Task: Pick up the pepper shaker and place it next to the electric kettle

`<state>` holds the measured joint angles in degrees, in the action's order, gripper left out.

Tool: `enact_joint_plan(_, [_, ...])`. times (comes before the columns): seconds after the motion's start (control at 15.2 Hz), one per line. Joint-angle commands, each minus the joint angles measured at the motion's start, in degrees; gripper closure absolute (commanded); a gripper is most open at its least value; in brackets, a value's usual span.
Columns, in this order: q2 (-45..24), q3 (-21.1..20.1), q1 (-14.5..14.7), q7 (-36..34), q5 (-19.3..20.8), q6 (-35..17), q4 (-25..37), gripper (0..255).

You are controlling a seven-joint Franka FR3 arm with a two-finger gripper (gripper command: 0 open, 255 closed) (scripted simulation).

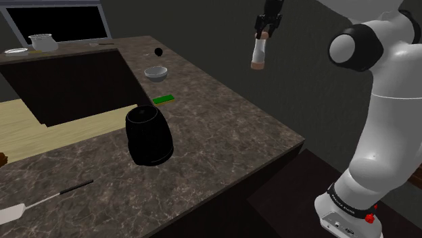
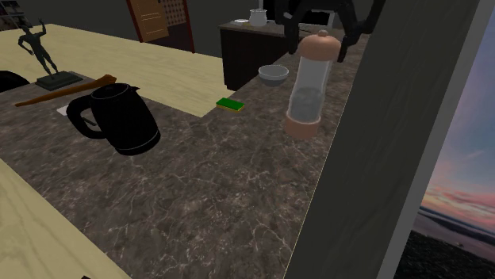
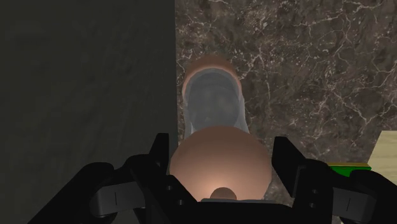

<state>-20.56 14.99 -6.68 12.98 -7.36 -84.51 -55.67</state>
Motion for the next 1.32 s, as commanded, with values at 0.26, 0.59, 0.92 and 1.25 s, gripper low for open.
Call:
enact_joint_plan(0.26, [-6.2,-0.2,-2.3,-0.2,-1.8,8.3,14.4,255])
enact_joint_plan(0.59, [6.8,-1.0,5.9,-5.9,2.9,0.9,-5.4,255])
enact_joint_plan(0.92, [14.3,-3.7,11.2,-12.6,6.2,-2.0,-15.6,255])
enact_joint_plan(1.25, [19.3,-7.0,15.4,-19.7,8.4,-3.3,-21.9,255])
